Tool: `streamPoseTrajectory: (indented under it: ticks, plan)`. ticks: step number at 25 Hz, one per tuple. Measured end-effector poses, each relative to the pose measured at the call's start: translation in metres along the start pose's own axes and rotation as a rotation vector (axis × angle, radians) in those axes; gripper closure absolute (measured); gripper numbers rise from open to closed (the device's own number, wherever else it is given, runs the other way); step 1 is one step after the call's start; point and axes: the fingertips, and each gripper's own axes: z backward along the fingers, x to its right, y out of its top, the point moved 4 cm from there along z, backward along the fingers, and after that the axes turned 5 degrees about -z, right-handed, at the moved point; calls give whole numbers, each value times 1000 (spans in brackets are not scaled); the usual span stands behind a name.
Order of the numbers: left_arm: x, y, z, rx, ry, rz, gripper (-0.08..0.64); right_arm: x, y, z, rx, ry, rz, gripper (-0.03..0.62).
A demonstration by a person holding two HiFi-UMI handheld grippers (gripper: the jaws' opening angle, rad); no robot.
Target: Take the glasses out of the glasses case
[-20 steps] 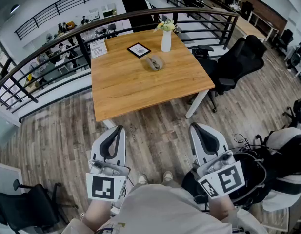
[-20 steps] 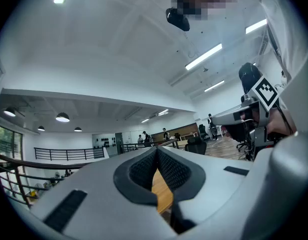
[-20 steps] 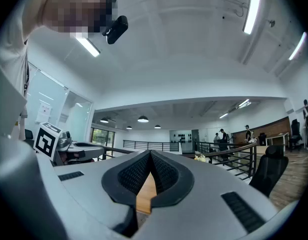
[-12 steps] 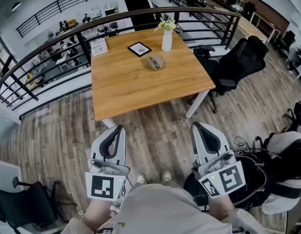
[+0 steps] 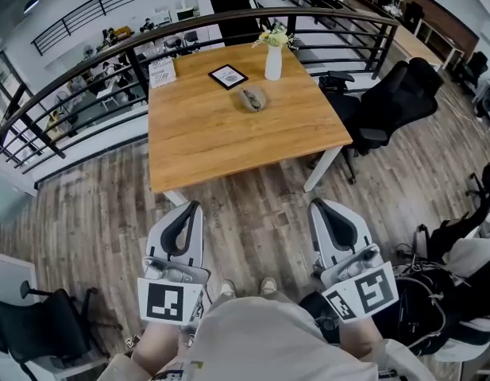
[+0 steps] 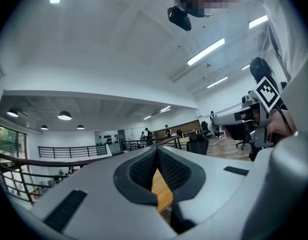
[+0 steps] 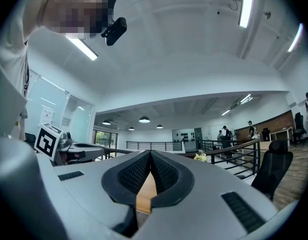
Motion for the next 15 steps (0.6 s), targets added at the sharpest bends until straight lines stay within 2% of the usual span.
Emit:
streamPoseTrajectory:
  ticks: [3, 4, 5, 6, 10, 15]
  plan:
    - [10, 0, -10, -8, 7, 1, 545, 13, -1, 2, 15, 14, -20, 564]
    - [13, 0, -13, -7, 11, -1, 545, 17, 0, 3, 26, 21, -29, 528]
    - [15, 0, -15, -1, 16, -9, 545, 21, 0, 4, 35, 29, -36, 391]
    - [18, 0, -18, 5, 22, -17, 545, 24, 0, 5, 36, 38, -36, 336]
    - [30, 2, -27, 14, 46, -27, 545, 42, -3, 9, 5, 54, -9, 336]
    - [46, 3, -39, 15, 55, -25, 545, 68, -4, 17, -2, 53, -21, 336]
